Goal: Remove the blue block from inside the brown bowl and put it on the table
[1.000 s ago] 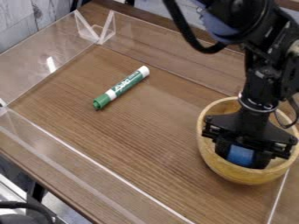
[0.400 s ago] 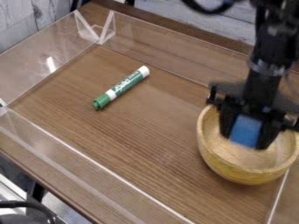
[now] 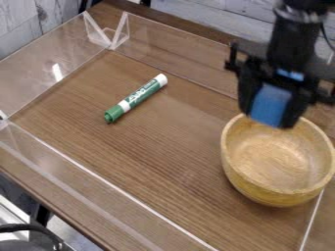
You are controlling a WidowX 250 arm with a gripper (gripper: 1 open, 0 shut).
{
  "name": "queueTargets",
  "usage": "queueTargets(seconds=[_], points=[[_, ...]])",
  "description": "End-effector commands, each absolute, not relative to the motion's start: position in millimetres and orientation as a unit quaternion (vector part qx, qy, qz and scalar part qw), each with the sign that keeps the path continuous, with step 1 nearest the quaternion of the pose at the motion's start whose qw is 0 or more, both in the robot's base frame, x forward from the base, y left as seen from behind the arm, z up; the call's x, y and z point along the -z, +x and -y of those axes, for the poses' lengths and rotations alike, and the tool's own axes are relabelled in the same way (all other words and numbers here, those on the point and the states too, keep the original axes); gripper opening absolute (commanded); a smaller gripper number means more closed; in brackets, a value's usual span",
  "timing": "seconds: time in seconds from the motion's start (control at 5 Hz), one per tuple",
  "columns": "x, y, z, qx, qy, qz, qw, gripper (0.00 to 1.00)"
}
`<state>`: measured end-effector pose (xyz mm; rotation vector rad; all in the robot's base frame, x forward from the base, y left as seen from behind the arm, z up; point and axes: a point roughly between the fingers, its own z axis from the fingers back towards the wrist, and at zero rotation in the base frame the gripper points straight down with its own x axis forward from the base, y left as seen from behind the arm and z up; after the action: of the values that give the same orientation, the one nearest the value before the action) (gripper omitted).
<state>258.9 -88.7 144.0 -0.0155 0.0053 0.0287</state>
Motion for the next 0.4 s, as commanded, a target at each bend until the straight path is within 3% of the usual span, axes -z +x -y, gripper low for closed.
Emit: queueTargets(seconds=[0.0,0.2], points=[[-171.2,269.6,58.9,0.000,-0.018,0.039,0.999,0.00],[-170.3,266.9,26.2,-0.004,-0.019,0.044,0.999,0.00]])
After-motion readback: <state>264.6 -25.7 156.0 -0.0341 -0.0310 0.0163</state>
